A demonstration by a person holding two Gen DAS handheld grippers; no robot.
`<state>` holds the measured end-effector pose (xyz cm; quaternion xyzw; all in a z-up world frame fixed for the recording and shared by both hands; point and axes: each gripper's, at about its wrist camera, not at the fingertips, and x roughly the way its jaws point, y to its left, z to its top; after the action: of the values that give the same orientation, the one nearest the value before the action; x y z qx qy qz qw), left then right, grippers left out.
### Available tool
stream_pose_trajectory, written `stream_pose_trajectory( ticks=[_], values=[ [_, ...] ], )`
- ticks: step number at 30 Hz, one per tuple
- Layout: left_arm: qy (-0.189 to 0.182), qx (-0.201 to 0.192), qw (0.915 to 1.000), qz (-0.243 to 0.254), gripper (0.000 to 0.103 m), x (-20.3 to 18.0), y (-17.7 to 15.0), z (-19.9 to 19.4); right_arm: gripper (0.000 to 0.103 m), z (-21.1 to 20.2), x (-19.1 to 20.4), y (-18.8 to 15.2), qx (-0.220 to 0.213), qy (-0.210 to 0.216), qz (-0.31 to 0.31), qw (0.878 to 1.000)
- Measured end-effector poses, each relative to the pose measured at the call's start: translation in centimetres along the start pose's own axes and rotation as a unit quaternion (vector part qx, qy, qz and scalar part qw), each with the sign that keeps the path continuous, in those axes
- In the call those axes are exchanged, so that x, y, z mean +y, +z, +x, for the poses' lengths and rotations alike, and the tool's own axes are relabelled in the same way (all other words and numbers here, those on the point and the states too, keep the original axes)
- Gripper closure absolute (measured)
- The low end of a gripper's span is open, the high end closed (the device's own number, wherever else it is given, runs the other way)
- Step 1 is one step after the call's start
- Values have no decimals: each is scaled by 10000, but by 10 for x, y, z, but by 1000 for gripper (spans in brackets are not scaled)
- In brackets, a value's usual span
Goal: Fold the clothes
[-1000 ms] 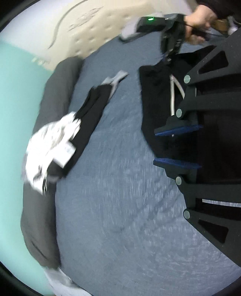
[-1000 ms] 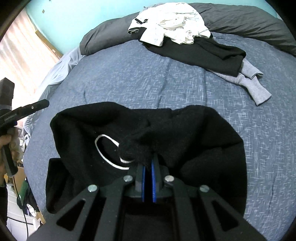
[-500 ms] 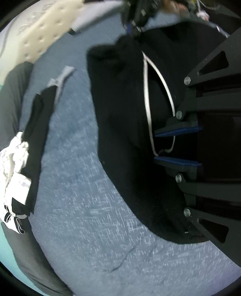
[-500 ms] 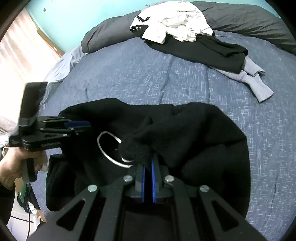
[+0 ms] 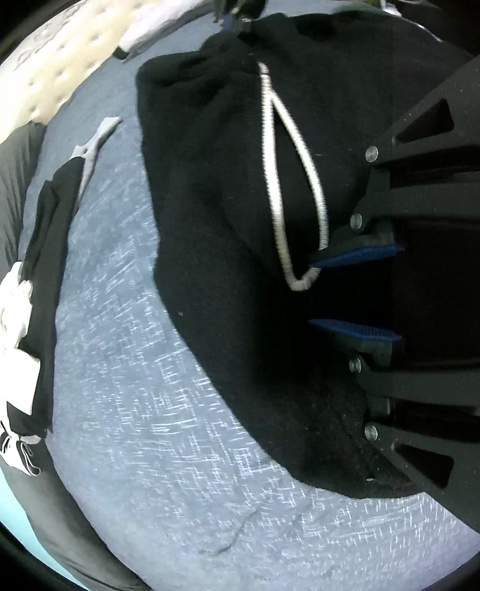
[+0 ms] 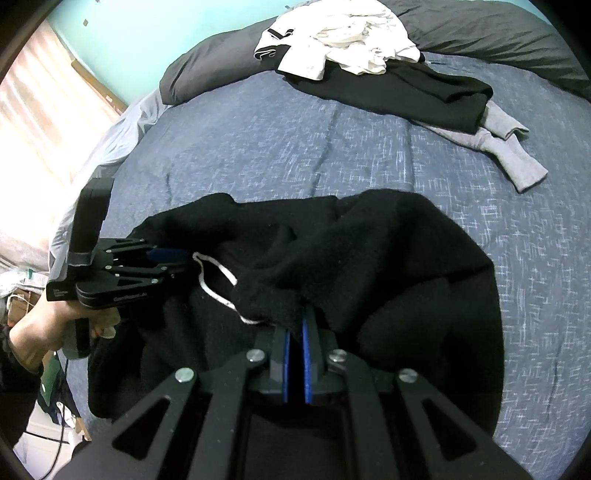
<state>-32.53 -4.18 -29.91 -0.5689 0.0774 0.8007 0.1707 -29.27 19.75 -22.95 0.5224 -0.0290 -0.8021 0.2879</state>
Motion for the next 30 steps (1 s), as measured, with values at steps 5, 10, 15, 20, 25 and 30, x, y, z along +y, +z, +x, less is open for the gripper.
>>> stream_pose_trajectory(
  ticks=[5, 10, 15, 20, 25, 30],
  values=[
    [-27, 30, 9999, 145, 72, 3, -12, -1, 98, 4, 2, -3, 41, 31, -39, 10000],
    [-119, -94, 9999, 3, 72, 7, -14, 1, 98, 4, 2, -6, 50, 54, -10, 10000],
    [-159, -227, 9996, -65, 73, 9, -13, -1, 98, 4, 1, -7, 52, 83, -14, 10000],
    [-126, -481, 9986, -156, 71, 11, -4, -6, 98, 5, -1, -7, 49, 92, -20, 9999],
    [-46, -434, 9990, -69, 65, 6, 3, 9, 98, 6, -1, -8, 58, 103, -7, 9999],
    [-3, -511, 9986, -103, 74, 8, 7, 11, 98, 8, -1, -10, 77, 95, 1, 9999]
  ],
)
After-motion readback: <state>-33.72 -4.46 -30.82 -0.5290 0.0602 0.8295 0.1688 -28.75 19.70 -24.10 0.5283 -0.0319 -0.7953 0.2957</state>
